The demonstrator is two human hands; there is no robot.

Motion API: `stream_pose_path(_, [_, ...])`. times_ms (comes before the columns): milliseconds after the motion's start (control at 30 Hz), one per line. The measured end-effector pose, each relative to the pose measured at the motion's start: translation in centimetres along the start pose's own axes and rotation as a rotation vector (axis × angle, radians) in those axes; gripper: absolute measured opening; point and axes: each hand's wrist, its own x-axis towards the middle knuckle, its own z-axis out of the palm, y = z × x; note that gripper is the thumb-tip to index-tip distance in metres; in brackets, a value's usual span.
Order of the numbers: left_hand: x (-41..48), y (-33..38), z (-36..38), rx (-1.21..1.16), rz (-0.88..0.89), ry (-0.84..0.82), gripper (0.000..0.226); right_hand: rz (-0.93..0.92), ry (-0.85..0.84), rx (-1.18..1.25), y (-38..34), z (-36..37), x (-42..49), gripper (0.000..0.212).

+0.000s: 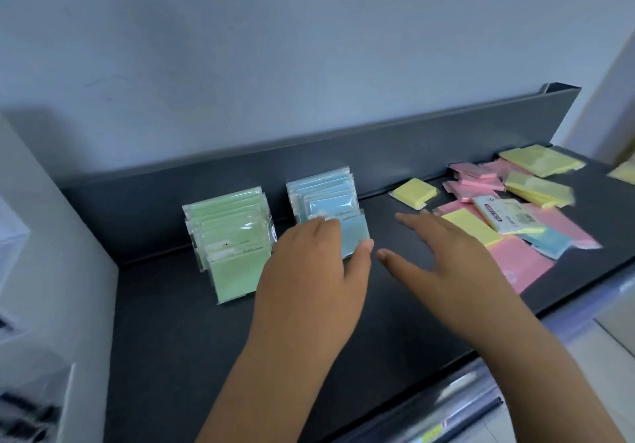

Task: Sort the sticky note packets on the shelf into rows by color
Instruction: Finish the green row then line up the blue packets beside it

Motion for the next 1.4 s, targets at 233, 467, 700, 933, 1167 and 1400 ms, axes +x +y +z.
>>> stream_pose_path(233, [-0.5, 3.5, 2.3, 0.058, -0.050, -0.128, 0.049, 0.002, 0.039, 0.039, 3.8, -1.1, -0.8, 0.061])
stream_pose_path(467, [0.3, 10.7, 6.3, 0.055, 0.004, -0.134, 0.048, 0.034, 0.086, 0.007, 12.3, -5.9, -1.4, 0.050])
stream_pose_path(700, [1.6, 18.5, 14.1, -0.051, -0.005, -0.142, 0.038, 0.101, 0.098, -0.068, 23.0, -12.5, -1.3, 0.050])
stream_pose_path(933, [3.3, 22.1, 17.8, -0.084, 0.015, -0.125, 0.031, 0.064, 0.029, -0.050, 26.9, -14.8, 1.5, 0.047])
stream_pose_path(1167, [5.4, 22.6, 19.1, -0.095, 0.007, -0.132, 0.030, 0.020, -0.009, -0.041, 27.8, -14.3, 4.1, 0.047])
stream_pose_path(1400, [7.5, 25.5, 21.9, -0.047, -0.028, -0.152, 0.042, -0.021, -0.075, 0.015, 30.9, -15.7, 7.4, 0.046])
